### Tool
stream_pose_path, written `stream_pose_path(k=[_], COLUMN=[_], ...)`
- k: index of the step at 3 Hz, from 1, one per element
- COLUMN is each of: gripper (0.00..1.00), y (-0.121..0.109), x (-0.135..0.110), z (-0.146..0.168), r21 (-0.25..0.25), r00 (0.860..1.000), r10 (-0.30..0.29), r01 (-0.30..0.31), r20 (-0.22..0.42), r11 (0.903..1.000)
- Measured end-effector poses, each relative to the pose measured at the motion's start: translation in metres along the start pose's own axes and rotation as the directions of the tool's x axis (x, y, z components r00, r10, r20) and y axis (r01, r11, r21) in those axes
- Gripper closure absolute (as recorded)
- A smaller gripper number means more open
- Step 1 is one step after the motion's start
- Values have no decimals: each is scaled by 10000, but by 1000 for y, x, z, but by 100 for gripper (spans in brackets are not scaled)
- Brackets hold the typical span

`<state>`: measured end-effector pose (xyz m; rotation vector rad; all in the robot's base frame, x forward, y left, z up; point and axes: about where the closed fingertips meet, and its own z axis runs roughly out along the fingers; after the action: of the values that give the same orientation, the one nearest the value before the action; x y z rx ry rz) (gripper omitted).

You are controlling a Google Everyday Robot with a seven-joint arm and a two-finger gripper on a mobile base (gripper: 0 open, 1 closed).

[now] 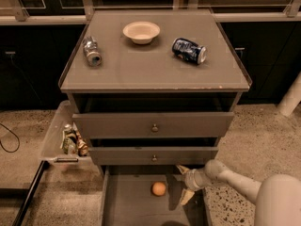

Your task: Pick orange from bottom drawer and place on counter

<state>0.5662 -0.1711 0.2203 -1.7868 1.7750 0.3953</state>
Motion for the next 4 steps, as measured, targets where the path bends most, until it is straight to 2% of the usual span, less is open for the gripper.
stream_pose_path(k=[1, 2, 3, 4], gripper=[0, 0, 0, 0], y=[0, 3, 11, 15], x=[0, 1, -2, -7], z=[0, 16, 48, 79], r21=[-3, -316, -944, -1568], r00=[10000, 9987, 9925, 9843], r10=[-3, 316, 774, 1155], r01=[3, -303, -685, -941], r20=[2, 398, 948, 1337], r11=[10000, 9990, 9932, 9831])
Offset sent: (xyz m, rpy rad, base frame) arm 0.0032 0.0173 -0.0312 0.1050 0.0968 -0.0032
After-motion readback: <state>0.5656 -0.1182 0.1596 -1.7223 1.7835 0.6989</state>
